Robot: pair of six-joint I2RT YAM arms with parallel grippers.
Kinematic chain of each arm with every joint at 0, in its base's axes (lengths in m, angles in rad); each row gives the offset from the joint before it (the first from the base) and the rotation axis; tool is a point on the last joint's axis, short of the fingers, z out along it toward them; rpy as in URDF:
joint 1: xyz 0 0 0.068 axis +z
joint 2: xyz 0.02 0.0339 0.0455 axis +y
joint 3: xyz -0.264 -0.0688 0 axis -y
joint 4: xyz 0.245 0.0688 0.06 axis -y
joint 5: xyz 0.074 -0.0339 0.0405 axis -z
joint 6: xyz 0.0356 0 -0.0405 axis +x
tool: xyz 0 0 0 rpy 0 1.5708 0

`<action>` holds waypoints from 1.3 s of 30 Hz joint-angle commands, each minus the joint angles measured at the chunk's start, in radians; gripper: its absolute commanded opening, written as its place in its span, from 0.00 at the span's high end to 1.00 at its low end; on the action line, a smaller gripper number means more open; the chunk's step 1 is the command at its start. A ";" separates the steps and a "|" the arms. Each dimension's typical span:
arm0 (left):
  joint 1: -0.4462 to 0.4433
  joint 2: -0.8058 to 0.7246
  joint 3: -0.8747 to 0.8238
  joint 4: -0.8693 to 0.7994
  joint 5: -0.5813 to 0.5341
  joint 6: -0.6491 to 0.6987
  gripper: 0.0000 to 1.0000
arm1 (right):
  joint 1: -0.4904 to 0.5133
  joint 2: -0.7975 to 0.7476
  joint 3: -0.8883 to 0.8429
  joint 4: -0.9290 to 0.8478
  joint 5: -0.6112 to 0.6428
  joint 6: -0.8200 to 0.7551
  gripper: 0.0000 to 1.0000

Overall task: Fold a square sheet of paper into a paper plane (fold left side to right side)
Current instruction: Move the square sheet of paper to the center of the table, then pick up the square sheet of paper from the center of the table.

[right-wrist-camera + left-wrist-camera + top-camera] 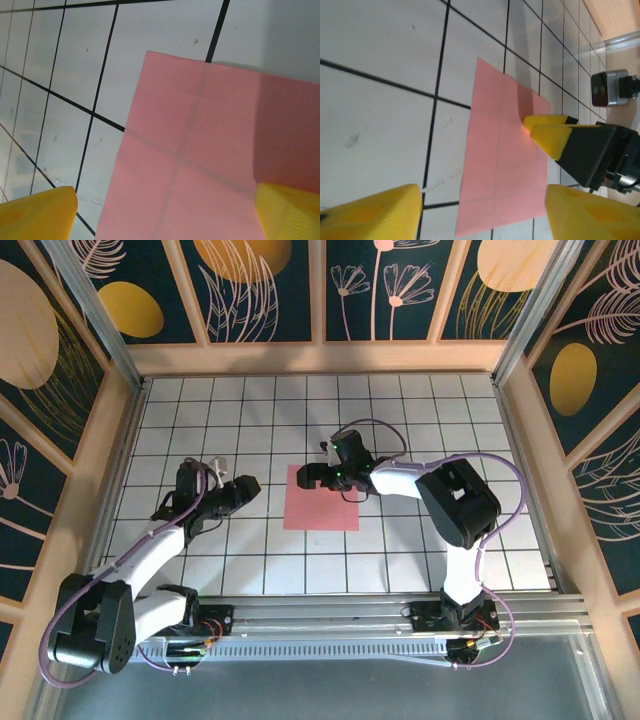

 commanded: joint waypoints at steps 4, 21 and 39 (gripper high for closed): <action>-0.051 0.069 -0.001 0.075 0.098 -0.019 0.55 | -0.029 -0.120 0.019 -0.094 0.116 -0.078 0.07; -0.298 0.396 0.155 0.146 0.021 -0.052 0.79 | -0.016 -0.012 0.159 -0.371 0.432 -0.229 0.01; -0.336 0.522 0.159 0.118 -0.010 -0.058 0.93 | 0.031 0.061 0.182 -0.457 0.404 -0.183 0.03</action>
